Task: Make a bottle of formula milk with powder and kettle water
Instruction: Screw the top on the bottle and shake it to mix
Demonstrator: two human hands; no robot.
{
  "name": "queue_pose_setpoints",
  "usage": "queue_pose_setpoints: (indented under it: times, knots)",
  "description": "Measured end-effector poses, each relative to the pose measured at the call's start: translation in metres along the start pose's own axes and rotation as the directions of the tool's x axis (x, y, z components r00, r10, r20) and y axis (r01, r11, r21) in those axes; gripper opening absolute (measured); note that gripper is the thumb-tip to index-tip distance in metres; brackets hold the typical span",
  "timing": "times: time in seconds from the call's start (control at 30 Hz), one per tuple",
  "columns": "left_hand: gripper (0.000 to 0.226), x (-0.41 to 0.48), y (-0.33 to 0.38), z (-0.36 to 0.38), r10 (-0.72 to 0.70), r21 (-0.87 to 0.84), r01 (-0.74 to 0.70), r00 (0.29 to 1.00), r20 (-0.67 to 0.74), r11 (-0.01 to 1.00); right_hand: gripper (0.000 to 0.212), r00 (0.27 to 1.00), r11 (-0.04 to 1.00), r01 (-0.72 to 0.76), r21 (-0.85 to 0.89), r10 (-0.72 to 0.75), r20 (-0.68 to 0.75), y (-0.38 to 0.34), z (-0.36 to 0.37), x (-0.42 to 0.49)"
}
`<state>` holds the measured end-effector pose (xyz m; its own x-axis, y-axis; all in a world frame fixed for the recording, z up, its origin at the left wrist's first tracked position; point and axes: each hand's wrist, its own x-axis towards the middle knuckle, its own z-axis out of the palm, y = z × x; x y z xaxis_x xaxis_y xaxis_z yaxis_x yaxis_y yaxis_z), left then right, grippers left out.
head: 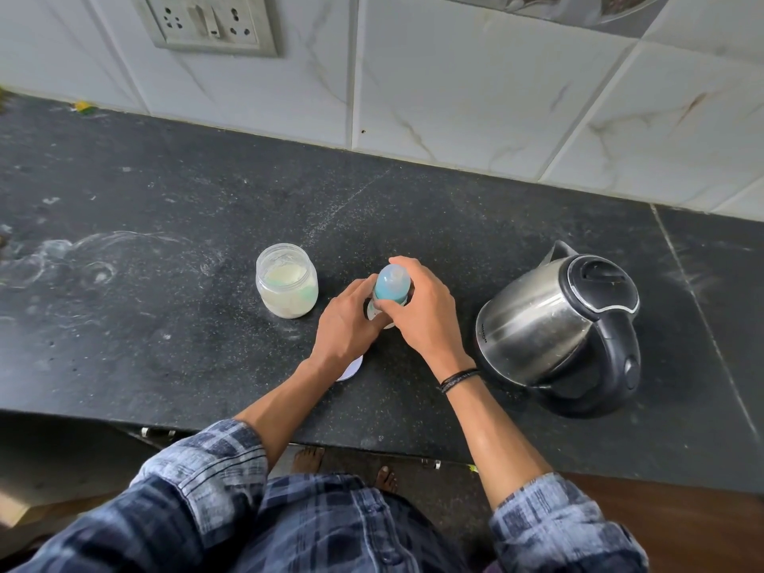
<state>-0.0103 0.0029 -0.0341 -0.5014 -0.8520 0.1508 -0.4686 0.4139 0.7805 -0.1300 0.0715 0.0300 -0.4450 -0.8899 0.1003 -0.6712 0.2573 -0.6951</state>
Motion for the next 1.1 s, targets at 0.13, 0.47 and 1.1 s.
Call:
queue_pose_setpoints:
  times: [0.13,0.47,1.1]
  knots:
    - [0.054,0.0,-0.001,0.002,0.008,0.004,-0.008,1.0,-0.016,1.0,0.061,0.999,1.0,-0.01,0.003,0.01,-0.052,0.0,0.006,-0.003]
    - [0.051,-0.002,-0.002,0.005,0.019,0.009,-0.018,0.998,-0.066,1.0,0.058,0.984,0.999,0.018,-0.049,-0.027,-0.178,-0.001,0.02,-0.011]
    - [0.055,0.002,-0.003,0.005,0.024,0.022,-0.022,0.996,-0.086,1.0,0.074,0.997,0.999,0.051,-0.011,-0.052,-0.065,0.008,0.02,-0.004]
